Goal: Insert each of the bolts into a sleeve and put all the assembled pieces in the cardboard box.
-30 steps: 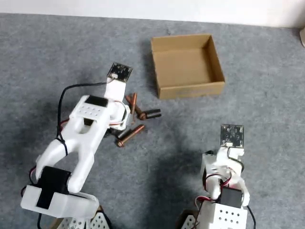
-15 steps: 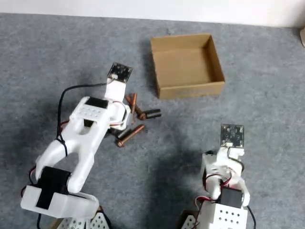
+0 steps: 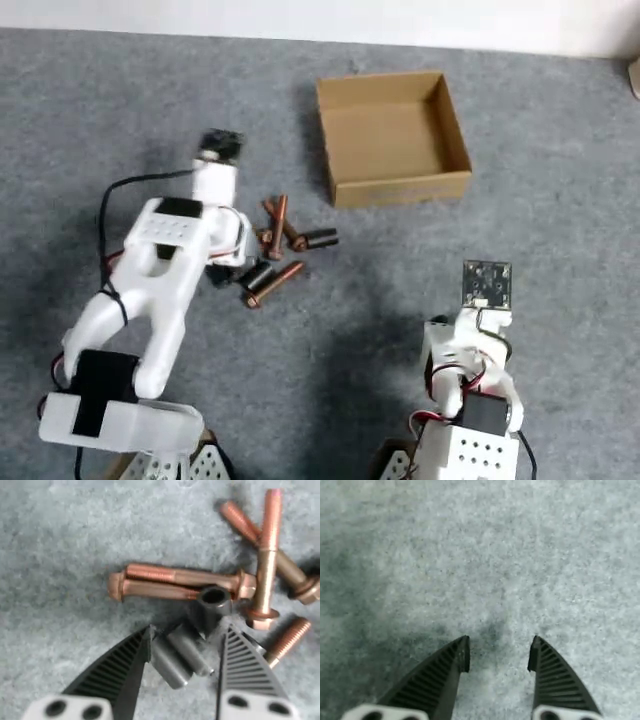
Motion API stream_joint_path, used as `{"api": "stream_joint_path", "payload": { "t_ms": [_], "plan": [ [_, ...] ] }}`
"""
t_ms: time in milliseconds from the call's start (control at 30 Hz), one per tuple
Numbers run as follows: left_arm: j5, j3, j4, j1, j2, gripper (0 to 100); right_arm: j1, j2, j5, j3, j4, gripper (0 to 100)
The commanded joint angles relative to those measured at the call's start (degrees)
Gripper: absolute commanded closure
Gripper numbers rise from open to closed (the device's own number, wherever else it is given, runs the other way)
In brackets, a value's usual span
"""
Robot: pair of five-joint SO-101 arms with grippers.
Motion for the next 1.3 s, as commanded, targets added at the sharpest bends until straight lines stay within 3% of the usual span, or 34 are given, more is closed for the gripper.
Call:
{"api": "stream_joint_path", "payload": {
  "t_ms": [0, 200, 367, 600, 833, 900, 1033, 1267],
  "plan": [
    [0.8, -1.2, 1.6, -0.2, -3.6, 78, 0.2, -0.4, 0.7, 5.8, -1.5, 81.5],
    [1.8, 0.1, -0.4, -4.2, -5.4, 79, 0.2, -0.4, 0.7, 5.8, -1.5, 81.5],
    [10.8, 0.3, -7.4, -5.3, -3.2, 78, 0.2, -0.4, 0.7, 5.8, -1.5, 81.5],
    [24.5, -1.0, -9.5, -5.2, 0.0, 78, 0.2, -0.4, 0.7, 5.8, -1.5, 81.5],
    [26.2, -0.8, -12.6, -2.7, 0.3, 79, 0.2, -0.4, 0.7, 5.8, -1.5, 81.5],
    [30.8, 0.6, -13.1, -2.7, 0.3, 79, 0.2, -0.4, 0.7, 5.8, -1.5, 81.5],
    [42.9, 1.3, -11.3, -3.7, 0.3, 79, 0.2, -0.4, 0.7, 5.8, -1.5, 81.5],
    [46.9, -1.5, -2.9, -4.2, 0.4, 78, 0.2, -0.4, 0.7, 5.8, -1.5, 81.5]
  ]
}}
